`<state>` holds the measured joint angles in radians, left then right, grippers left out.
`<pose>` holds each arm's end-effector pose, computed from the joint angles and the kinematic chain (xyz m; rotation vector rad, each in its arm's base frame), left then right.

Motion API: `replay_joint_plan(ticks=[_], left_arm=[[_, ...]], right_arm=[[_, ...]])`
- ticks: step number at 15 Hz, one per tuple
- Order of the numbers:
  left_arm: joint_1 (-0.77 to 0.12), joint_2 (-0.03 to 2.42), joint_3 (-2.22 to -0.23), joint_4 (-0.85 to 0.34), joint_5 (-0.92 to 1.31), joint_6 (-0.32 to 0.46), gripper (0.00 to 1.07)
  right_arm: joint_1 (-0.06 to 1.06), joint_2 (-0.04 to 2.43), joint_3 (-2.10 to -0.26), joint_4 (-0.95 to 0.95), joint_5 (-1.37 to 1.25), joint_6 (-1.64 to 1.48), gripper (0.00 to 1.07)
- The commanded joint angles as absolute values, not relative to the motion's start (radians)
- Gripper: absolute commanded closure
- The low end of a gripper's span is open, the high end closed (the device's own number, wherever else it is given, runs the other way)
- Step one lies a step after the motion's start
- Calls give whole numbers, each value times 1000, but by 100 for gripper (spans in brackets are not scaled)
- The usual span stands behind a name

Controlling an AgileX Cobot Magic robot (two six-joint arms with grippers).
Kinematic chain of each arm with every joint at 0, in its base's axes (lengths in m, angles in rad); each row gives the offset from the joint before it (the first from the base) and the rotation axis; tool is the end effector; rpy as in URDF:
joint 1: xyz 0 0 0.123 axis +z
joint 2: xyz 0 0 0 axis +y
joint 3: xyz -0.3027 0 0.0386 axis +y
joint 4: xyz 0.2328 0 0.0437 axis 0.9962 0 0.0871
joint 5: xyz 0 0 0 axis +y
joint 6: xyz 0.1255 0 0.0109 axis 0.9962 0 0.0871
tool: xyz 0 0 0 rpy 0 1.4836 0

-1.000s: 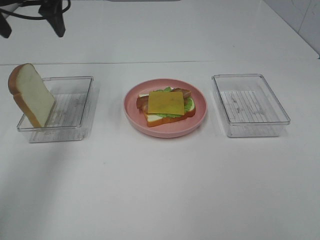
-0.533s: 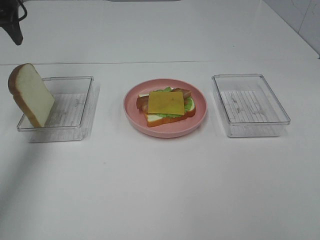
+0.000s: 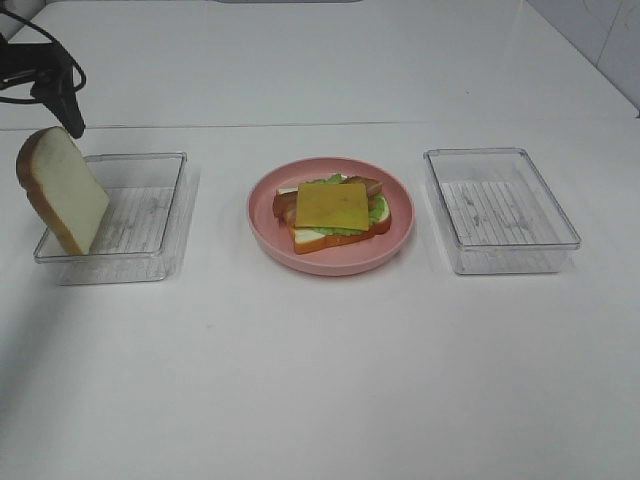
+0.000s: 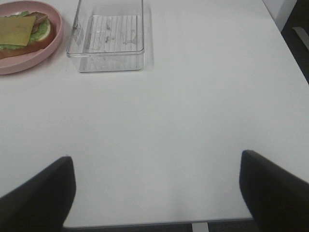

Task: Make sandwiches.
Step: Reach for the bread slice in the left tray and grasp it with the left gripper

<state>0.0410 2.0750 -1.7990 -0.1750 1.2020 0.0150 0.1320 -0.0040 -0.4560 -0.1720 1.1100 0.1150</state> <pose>0.4392 -0.0025 0.2258 -0.1097 2.9457 -0.2420 -0.0054 -0.0202 0.2370 -0.0090 2.1209 -0.0629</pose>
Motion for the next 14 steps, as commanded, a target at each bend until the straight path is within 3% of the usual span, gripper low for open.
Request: replay_joint_plan(ticks=[1, 8, 9, 11, 12, 13, 14], left_arm=[[38, 2124, -1791, -190, 1173, 30, 6], [38, 2224, -1791, -194, 1112, 44, 6], [38, 2230, -1791, -194, 1106, 44, 11], [38, 2230, -1791, -194, 1094, 41, 37], [38, 2230, -1791, -194, 1090, 41, 45], [38, 2230, -1791, -198, 1086, 41, 76], [38, 2230, -1791, -202, 1083, 41, 95]], right_arm=[[127, -33, -453, -173, 1105, 104, 18], [127, -33, -453, -173, 1105, 104, 18], [127, -33, -453, -173, 1105, 104, 18], [127, -33, -453, -173, 1105, 104, 18], [127, -33, -453, -173, 1105, 104, 18], [127, -33, -453, -173, 1105, 104, 18], [127, -33, -453, -173, 1105, 104, 18]])
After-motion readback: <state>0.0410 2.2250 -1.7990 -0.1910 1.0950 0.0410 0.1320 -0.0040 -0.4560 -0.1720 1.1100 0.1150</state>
